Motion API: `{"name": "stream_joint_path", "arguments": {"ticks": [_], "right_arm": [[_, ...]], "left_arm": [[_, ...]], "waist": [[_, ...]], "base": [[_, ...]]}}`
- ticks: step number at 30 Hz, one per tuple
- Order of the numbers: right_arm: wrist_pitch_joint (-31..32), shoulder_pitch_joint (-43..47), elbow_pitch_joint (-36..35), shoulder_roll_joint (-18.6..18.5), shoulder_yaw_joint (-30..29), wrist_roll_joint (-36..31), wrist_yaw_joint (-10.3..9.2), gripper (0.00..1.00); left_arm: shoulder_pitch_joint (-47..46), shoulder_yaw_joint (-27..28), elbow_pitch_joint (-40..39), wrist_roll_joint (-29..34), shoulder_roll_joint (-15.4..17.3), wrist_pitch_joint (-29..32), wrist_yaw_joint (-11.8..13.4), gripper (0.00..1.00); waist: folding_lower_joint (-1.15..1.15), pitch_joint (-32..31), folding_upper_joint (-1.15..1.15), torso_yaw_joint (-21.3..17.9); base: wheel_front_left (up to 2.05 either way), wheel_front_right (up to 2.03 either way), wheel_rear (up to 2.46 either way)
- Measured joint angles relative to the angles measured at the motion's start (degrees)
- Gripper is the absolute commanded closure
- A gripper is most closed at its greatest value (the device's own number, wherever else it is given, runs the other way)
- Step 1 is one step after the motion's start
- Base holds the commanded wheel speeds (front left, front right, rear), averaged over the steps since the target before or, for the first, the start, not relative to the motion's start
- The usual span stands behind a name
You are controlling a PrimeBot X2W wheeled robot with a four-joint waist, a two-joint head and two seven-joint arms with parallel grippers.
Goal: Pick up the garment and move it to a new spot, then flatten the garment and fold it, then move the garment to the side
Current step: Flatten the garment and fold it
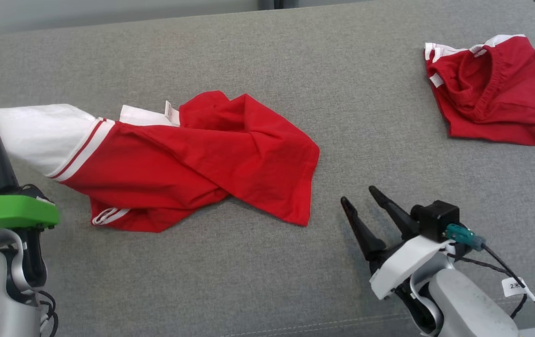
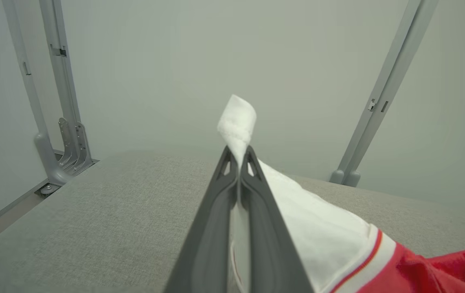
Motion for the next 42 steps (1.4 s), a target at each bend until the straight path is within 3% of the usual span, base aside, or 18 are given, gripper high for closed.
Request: {"name": "stream_joint_path", "arguments": {"ticks": [3,9,24,26,27,29,32,36,42], "right_arm": [[0.0,-0.01,-0.18,0.85,2.7,0.0,0.02,0.0],[1.38,-0.02,0.87,2.5,7.71,0.57,0.53,0.0],[2.41,-1.65,6.01,2.65,7.69,3.7,0.53,0.0],[2.55,-1.97,6.75,2.61,7.79,3.96,0.53,0.14],[2.56,-2.25,7.01,2.6,7.88,3.98,0.53,0.33],[2.63,-2.72,7.36,2.65,8.38,4.1,0.53,0.54],[2.89,-3.44,7.95,2.74,8.88,4.59,0.53,0.68],[3.05,-4.08,8.92,2.69,9.55,4.64,0.54,0.96],[2.14,-5.85,8.35,2.58,9.34,5.45,0.54,1.0]], "left_arm": [[1.97,2.11,-1.25,0.82,-1.16,0.0,0.0,1.0],[5.5,1.25,-3.44,1.6,-4.68,0.0,0.0,1.0],[8.91,-0.22,-7.53,4.52,-6.78,0.0,0.0,1.0],[9.18,-0.4,-8.11,4.7,-7.16,0.0,0.0,1.0],[9.2,-0.48,-8.36,4.76,-7.39,0.0,0.0,1.0],[9.37,-0.16,-8.72,5.16,-7.69,0.0,0.0,1.0],[10.35,0.52,-9.26,5.21,-7.68,0.0,0.0,1.0],[11.27,0.73,-9.94,5.75,-7.91,0.0,0.0,1.0],[11.44,2.65,-11.4,6.38,-8.02,0.0,0.0,1.0]], "waist": [[0.0,0.01,0.0,0.93],[0.0,0.27,0.0,2.77],[0.0,1.31,0.0,6.57],[0.0,1.38,0.0,7.05],[0.0,1.4,0.0,7.29],[0.0,1.47,0.0,7.69],[0.0,1.5,0.0,7.81],[0.0,1.5,0.0,7.63],[0.0,1.11,0.0,6.57]], "base": [[0.0,0.0,0.0],[0.0,0.0,0.0],[0.0,0.0,0.0],[0.0,0.0,0.0],[0.0,0.0,0.0],[0.0,0.0,0.0],[0.0,0.0,0.0],[0.0,0.0,0.0],[0.0,0.0,0.0]]}}
